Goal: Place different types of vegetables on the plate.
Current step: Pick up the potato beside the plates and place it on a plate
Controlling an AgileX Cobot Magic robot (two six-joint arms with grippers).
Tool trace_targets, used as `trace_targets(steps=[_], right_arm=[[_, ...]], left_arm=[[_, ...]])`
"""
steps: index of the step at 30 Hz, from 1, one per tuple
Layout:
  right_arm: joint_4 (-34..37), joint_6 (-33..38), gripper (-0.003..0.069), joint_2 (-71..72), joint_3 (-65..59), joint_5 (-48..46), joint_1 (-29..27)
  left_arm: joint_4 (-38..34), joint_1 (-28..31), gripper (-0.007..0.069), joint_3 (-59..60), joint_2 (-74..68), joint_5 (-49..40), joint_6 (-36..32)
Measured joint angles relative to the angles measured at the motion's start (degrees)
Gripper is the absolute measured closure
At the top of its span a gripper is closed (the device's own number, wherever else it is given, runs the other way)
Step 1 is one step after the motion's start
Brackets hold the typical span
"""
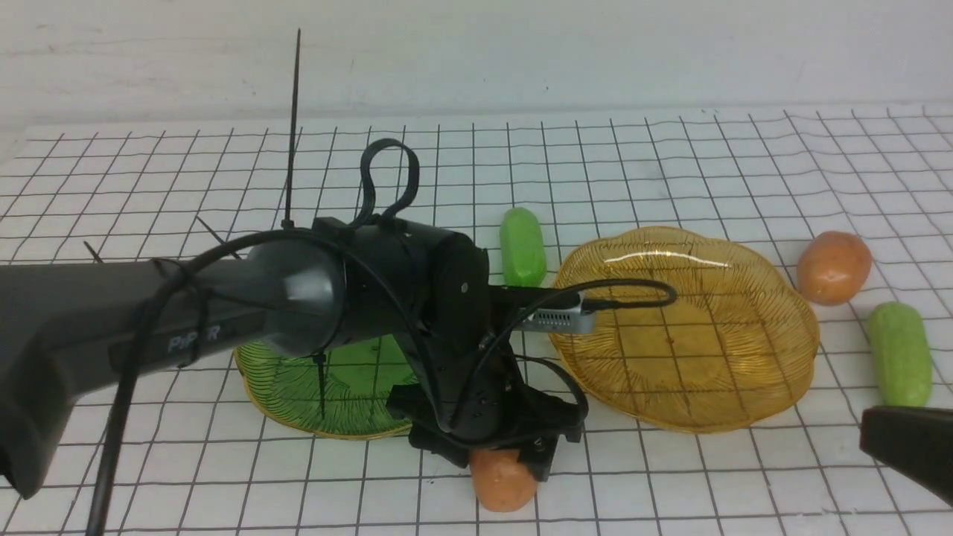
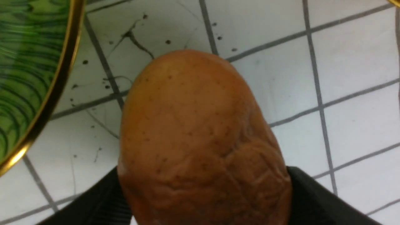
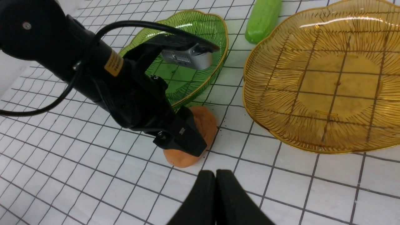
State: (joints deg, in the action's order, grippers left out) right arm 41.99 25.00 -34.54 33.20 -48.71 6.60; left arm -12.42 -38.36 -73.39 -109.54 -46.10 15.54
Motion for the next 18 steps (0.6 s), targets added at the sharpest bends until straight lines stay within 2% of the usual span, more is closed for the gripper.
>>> trace_targets(steps=[3, 4, 9, 11, 13, 18], right_arm=[[-2.4, -0.2, 0.0673, 0.0, 0.0, 1.4, 0.0], [-5.2, -1.2, 0.0673, 0.0, 0.0, 3.7, 0.0], [-20.0, -13.3, 0.0673, -4.4, 2.8, 9.0, -0.9], [-25.8, -17.7, 0.0673, -9.4, 6.9, 6.8, -2.2], [-28.6, -19.2, 0.0673, -14.5, 11.4, 2.7, -3.7], [-29.1, -18.0, 0.0673, -30.1, 22.9, -7.4, -10.4]], left_arm=[[0.0, 0.0, 0.0088, -0.1, 0.7, -1.3, -1.2], [0.0, 0.0, 0.0088, -0.8, 1.8, -3.1, -3.3], [-0.1, -0.2, 0.0088, -6.0, 6.4, -4.6, -8.5], [-0.1, -0.6, 0.0088, -9.8, 7.0, -4.6, -11.6], [-0.1, -1.3, 0.0088, -13.4, 6.4, -4.8, -15.5], [-0.1, -3.7, 0.0088, -21.9, 1.9, -5.7, -23.4]])
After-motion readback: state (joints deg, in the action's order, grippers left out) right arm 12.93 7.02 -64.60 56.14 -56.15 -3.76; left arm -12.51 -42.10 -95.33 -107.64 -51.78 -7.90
